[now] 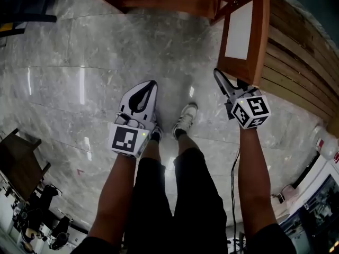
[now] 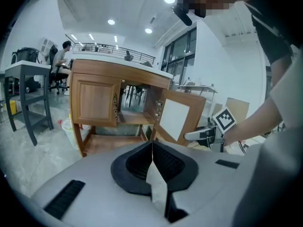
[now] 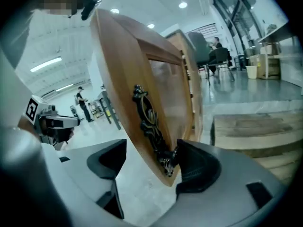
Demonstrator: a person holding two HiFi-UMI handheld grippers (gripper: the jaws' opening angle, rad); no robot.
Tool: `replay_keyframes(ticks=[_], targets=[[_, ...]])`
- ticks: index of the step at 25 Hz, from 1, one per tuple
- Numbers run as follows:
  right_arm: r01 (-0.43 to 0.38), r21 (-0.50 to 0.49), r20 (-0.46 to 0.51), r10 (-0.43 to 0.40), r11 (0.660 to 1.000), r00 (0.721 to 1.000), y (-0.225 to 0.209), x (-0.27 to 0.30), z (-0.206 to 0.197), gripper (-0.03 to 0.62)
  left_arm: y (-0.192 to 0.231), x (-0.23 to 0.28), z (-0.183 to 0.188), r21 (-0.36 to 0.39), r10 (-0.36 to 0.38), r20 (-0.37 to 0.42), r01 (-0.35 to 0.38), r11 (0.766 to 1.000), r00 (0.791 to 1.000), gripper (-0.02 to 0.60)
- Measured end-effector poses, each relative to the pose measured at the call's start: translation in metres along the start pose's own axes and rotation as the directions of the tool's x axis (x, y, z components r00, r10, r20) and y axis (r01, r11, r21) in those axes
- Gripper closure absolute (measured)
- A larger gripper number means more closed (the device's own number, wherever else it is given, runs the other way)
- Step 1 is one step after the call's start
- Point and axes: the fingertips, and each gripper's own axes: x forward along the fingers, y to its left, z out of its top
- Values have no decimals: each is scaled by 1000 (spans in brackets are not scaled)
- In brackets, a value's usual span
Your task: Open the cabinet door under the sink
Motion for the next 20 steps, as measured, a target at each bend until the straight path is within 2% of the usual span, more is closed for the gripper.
replay_keyframes(ticks=[3,7,12,20], targets=[[143,12,-11,-143,990,990,-19,-27,-15,270,1,0,1,12,-24,-5,24,1000,1000,558],[249,30,-23,-249,968,968,-9,-57,-39,267,-5,5,2,11,-53,2,53,999,999,558],[269,53,9,-270,962,963,32,-74,-47,267,-21,4,3,22,-89,12,88,996,996,558],[250,-8,87,-249,968,965,89,-94,-22,267,-37,-27,-4,13,-122,5,122,992,992,558]])
